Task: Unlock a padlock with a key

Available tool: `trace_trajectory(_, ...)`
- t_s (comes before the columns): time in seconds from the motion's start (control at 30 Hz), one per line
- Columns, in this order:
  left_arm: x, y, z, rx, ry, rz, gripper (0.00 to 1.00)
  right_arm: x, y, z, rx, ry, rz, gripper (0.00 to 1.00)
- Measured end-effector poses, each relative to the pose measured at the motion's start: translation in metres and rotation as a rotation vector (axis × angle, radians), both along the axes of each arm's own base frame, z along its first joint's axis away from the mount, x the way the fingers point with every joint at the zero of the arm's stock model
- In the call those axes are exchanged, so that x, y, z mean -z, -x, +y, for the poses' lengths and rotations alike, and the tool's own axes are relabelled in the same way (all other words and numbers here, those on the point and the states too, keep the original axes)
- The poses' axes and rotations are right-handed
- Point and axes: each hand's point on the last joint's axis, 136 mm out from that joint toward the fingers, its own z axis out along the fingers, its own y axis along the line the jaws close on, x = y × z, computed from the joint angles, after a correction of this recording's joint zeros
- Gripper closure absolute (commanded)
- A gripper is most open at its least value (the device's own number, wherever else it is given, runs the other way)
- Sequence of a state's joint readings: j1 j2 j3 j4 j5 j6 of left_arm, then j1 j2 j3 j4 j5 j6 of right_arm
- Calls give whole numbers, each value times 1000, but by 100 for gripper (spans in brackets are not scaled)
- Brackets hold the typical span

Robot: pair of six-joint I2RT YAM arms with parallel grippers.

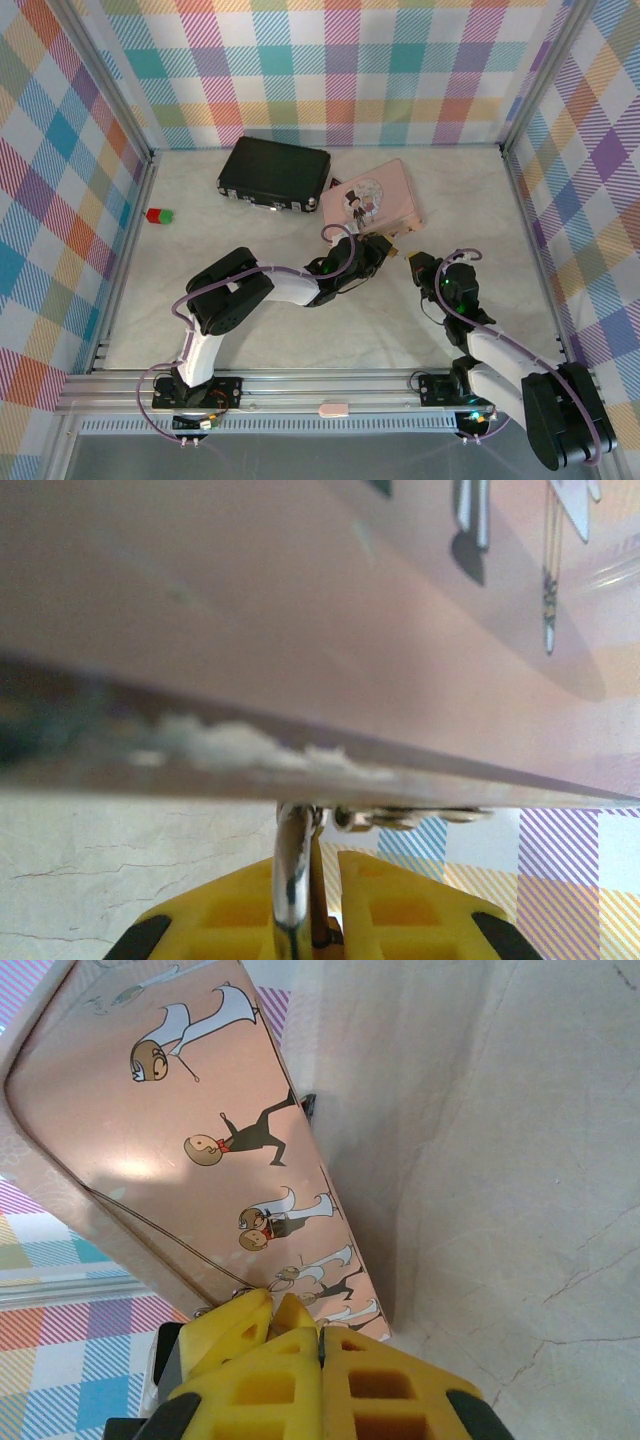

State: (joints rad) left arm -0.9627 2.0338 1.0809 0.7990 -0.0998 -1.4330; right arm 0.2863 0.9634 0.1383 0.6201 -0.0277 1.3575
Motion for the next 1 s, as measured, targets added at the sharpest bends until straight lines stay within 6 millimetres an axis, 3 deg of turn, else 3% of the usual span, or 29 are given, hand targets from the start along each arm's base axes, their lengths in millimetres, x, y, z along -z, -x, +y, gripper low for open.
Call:
trace_trajectory(0.5,0,-2,2,-23,4,3,100,0,-2,5,-13,-3,-9,100)
trace_trajectory(1.0,4,-2,2,-18,-38,-3,100,-14,7,3,-15,13,-45,100)
